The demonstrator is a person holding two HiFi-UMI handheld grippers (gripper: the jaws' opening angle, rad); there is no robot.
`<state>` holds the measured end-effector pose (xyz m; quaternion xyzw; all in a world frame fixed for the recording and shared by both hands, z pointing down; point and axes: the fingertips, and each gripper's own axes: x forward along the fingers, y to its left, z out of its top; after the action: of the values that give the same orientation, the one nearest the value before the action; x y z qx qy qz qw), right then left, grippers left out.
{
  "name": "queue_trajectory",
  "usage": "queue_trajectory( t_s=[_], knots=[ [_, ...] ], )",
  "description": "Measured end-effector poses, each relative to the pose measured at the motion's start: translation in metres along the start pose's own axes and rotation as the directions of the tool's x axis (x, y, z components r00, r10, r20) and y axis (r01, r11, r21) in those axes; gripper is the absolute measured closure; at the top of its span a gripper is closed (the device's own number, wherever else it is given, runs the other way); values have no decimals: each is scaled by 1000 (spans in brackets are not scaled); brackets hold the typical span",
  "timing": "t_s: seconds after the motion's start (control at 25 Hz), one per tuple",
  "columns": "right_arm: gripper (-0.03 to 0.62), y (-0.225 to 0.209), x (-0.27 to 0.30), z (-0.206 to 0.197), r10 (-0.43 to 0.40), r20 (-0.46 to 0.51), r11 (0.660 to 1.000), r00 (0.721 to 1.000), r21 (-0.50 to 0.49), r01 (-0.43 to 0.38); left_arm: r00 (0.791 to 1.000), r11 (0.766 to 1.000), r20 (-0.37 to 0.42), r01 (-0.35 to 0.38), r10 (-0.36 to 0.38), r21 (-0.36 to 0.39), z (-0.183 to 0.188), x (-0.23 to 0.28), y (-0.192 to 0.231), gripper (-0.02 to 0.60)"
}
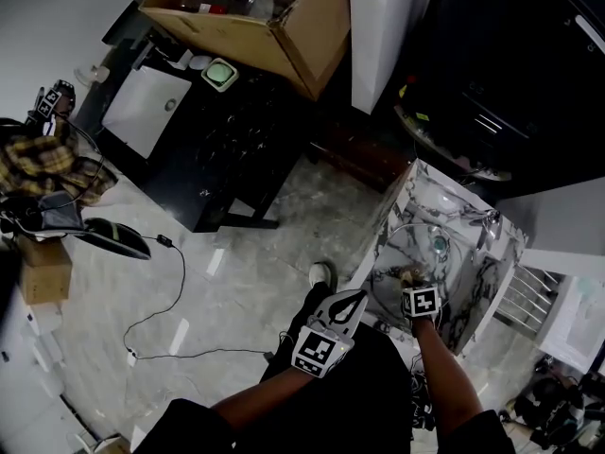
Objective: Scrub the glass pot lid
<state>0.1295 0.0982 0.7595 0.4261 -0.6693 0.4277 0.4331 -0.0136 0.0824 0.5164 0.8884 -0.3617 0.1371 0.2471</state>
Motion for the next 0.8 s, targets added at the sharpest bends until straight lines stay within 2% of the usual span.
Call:
queue_trajectory(
  t_s=[0.28,0.8],
  knots=[
    [539,19,5,13,21,-5,1000,1000,-14,-21,1000,1000,4,-6,6,-13,4,-6,14,566],
    [539,32,10,38,-1,-3,1000,1000,-16,1,1000,1000,9,1,-1,-25,14,-12,48,566]
  ],
)
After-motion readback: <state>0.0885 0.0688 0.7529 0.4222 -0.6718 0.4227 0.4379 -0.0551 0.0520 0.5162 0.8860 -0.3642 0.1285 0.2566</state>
